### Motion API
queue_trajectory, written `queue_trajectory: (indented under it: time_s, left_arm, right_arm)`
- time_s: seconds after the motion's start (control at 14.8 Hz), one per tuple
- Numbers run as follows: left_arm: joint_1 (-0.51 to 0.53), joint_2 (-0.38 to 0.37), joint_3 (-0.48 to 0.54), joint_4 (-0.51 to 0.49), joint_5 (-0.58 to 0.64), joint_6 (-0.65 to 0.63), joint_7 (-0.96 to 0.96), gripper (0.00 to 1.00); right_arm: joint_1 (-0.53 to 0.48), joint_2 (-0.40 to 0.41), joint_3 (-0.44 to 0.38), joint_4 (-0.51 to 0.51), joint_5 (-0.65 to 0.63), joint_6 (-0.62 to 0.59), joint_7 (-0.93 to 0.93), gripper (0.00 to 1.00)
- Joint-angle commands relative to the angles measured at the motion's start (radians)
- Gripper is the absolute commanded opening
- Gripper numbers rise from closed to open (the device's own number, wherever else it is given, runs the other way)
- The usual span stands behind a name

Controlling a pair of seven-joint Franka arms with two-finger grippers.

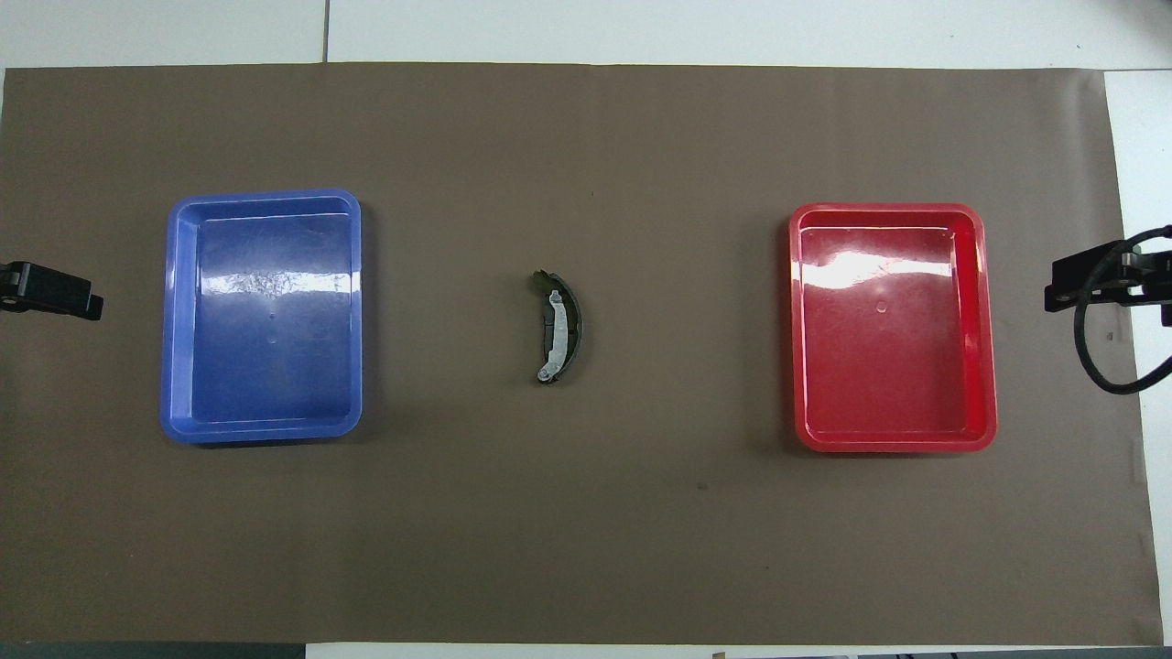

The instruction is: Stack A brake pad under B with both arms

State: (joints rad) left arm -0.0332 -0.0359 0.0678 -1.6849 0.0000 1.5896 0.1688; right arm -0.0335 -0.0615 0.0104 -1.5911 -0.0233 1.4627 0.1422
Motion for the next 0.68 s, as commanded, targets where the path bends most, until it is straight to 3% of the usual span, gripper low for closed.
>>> queue_trajectory:
  time_s: [0.0,0.61]
  left_arm:
    - [0.012,-0.006,-0.006,-0.004,-0.002,-0.010,0.006,0.99]
    - [0.012,-0.006,-0.006,-0.004,-0.002,-0.010,0.006,0.99]
  right_arm:
    - [-0.013,0.020,0.008,0.031,0.020,-0.013,-0.021,1.00]
    - [-0.009,0.023,0.011,0.040,0.008,-0.009,-0.112,1.00]
